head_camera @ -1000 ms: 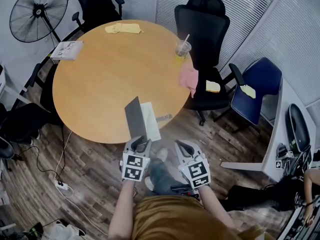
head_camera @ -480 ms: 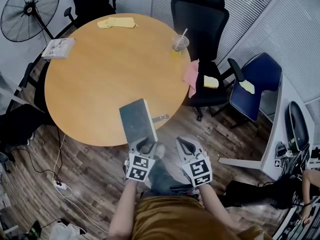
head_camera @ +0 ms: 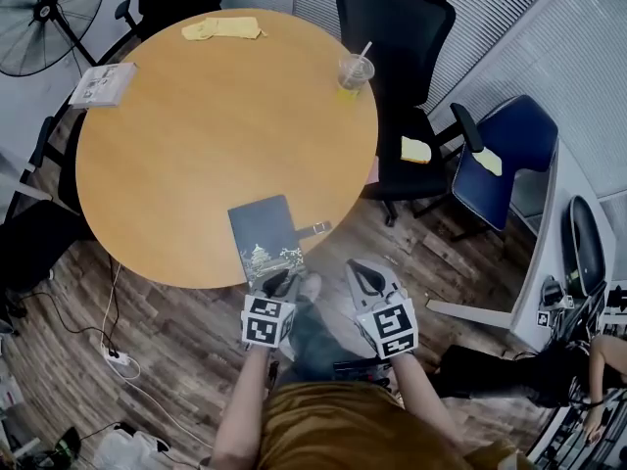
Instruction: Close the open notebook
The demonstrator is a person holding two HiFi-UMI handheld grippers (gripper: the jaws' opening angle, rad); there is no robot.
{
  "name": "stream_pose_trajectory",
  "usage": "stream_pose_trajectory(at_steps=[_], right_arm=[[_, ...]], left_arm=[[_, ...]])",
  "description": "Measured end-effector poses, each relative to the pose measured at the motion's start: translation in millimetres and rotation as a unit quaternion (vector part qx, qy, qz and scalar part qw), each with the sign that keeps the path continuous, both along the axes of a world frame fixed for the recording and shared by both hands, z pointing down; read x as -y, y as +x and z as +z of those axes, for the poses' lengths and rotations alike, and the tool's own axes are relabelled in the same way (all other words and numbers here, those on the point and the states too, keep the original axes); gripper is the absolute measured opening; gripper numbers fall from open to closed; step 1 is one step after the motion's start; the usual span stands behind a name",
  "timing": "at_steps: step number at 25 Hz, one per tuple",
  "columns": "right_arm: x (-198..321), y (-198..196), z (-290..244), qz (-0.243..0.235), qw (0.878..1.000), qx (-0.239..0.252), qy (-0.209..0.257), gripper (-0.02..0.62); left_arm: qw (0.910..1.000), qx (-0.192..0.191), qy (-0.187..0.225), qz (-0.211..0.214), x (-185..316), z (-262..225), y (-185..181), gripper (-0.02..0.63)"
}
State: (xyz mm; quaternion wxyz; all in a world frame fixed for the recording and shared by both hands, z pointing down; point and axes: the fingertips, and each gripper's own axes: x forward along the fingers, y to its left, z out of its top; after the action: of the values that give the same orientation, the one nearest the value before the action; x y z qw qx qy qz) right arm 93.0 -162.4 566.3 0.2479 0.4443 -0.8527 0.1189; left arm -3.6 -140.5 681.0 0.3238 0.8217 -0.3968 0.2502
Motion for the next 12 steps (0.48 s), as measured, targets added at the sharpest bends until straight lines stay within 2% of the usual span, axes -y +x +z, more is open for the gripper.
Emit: stream_pose_trajectory(at_steps=[7, 12], right_arm=[[6, -11, -1, -0.01, 1.0, 0.002, 0.001, 0.012], [4, -19, -7, -0.014, 1.0, 0.006, 0.008, 0.011]], left_arm=[[0.9997, -0.015, -0.014, -0.014, 2, 1, -1, 0.101], [0.9984, -0.032, -0.014, -0.045, 4, -6, -15, 0.103]])
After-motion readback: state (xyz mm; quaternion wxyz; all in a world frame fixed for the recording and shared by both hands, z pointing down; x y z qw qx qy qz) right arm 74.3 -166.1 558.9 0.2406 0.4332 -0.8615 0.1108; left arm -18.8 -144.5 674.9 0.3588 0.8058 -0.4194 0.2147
